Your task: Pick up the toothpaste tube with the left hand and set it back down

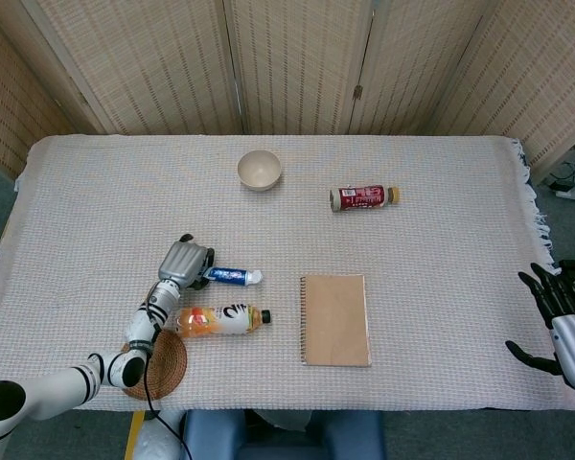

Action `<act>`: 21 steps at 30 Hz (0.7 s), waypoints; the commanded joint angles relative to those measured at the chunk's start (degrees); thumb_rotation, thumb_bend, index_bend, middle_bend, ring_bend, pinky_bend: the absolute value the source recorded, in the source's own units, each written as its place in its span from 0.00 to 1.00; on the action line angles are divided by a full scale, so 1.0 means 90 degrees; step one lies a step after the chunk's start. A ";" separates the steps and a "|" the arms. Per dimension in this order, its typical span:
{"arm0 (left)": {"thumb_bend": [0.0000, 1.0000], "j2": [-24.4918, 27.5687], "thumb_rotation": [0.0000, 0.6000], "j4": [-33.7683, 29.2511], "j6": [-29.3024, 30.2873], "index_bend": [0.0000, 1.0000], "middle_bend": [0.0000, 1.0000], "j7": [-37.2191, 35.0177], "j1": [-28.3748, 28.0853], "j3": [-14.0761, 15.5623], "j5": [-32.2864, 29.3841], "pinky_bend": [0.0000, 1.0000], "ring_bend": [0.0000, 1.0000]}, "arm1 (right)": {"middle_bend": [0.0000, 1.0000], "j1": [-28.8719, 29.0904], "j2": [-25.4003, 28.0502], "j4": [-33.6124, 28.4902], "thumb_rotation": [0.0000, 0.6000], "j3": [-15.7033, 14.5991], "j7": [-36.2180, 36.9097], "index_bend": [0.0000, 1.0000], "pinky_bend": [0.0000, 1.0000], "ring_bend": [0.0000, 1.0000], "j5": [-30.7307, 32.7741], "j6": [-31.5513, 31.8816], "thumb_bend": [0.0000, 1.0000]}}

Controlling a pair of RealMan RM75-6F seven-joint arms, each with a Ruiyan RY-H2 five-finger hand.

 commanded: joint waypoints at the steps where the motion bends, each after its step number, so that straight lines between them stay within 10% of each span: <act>1: 0.71 0.0141 1.00 0.0027 -0.0137 0.73 0.71 -0.0503 0.0066 -0.0041 0.0319 0.25 0.58 | 0.00 0.0010 0.0023 -0.0037 1.00 0.0000 -0.0024 0.00 0.00 0.00 -0.0044 0.0009 0.26; 21: 0.85 0.1314 1.00 -0.2274 0.0573 0.79 0.78 -0.2230 0.0391 -0.0492 0.1351 0.34 0.67 | 0.01 0.1047 0.0660 -0.1233 1.00 0.0093 -0.0430 0.13 0.00 0.00 -0.1073 -0.0972 0.30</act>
